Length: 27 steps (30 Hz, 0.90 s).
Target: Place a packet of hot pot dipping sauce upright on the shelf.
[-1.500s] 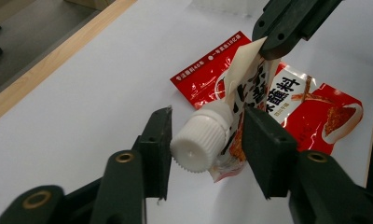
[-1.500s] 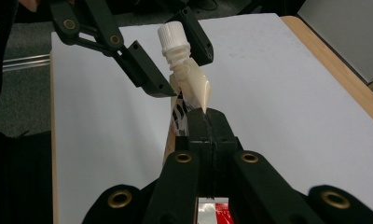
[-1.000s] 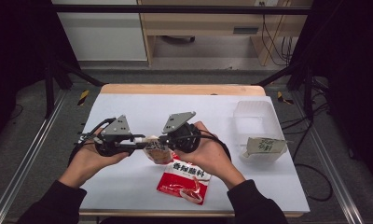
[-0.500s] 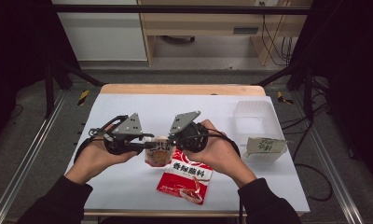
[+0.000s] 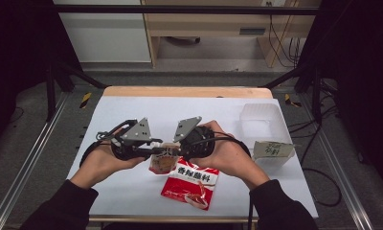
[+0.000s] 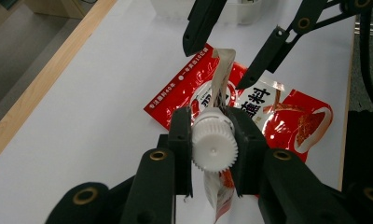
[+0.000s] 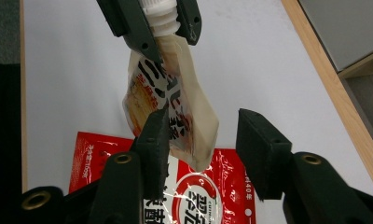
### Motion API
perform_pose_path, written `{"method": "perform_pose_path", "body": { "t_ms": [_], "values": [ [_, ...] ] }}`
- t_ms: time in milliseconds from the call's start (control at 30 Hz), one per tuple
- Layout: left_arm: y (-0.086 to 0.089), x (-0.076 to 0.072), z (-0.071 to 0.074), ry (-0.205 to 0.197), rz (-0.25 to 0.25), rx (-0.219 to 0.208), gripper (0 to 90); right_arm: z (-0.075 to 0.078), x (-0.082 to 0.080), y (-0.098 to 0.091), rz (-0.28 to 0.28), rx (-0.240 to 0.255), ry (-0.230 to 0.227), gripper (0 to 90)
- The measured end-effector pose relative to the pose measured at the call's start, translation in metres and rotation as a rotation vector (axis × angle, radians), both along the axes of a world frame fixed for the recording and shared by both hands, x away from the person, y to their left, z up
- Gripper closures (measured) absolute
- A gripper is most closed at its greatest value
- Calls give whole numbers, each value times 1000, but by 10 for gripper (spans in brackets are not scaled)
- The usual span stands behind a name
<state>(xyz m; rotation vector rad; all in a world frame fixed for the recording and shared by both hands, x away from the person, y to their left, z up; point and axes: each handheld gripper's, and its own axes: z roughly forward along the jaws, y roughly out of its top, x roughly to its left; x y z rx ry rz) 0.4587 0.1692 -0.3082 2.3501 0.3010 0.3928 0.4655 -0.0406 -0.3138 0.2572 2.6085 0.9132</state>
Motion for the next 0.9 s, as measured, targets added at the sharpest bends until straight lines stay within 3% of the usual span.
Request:
{"method": "perform_pose_path", "body": {
  "t_ms": [133,400,900],
  "values": [
    [-1,0,0,-4,-12,7,729,0,0,4,9,-28,-14,509],
    [-1,-2,0,-5,-22,1,729,1,0,11,49,-65,-10,554],
    [-2,-2,0,-6,-31,-10,729,1,1,15,70,-120,14,839]
  ]
}}
